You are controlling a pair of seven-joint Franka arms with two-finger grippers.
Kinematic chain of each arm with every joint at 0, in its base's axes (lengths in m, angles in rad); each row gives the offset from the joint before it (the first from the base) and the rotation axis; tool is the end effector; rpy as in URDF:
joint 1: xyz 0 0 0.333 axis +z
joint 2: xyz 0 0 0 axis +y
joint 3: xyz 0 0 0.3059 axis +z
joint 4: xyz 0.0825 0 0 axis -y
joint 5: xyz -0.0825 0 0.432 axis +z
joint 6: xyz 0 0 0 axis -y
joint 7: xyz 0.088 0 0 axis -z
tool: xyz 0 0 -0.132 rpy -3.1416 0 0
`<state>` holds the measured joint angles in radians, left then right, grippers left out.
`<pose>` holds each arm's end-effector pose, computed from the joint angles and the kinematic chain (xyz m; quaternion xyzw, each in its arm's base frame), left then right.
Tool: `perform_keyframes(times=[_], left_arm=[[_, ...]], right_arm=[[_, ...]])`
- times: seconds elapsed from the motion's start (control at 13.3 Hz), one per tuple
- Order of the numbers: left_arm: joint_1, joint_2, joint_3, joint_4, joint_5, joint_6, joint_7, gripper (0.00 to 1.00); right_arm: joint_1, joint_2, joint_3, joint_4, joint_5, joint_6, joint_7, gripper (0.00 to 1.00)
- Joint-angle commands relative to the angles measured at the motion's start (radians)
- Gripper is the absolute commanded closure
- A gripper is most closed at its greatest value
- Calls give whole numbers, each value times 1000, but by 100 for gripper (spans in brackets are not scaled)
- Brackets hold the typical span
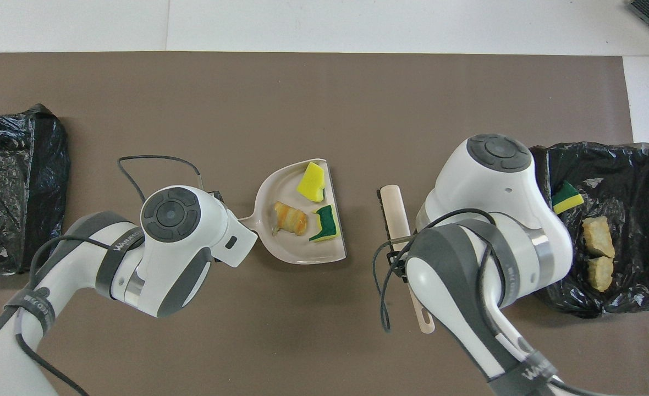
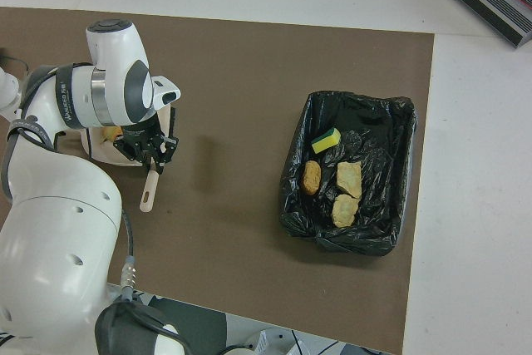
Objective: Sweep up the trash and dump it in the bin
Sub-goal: 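Carry the dustpan to the black bag while the right gripper withdraws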
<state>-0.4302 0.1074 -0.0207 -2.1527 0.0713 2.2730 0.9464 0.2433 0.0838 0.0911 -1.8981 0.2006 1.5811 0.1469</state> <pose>0.5328 -0.2545 0.2864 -0.7506 0.6602 0.0002 0.0270 0.5275 0.2104 0.3808 -0.9723 -0.0710 0.2165 0.0516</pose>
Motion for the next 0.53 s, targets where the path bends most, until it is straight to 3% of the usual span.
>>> perform_keyframes(times=[0.0, 0.3, 0.45], left_arm=[[62, -2, -5, 112, -34, -134, 80, 100], [178, 9, -5, 221, -54, -242, 221, 100], [235, 31, -4, 304, -54, -303, 270, 100]], right_arm=[[-93, -32, 9, 36, -53, -91, 5, 100], [-125, -88, 15, -53, -37, -96, 58, 100], [-66, -119, 22, -111, 31, -58, 111, 100]])
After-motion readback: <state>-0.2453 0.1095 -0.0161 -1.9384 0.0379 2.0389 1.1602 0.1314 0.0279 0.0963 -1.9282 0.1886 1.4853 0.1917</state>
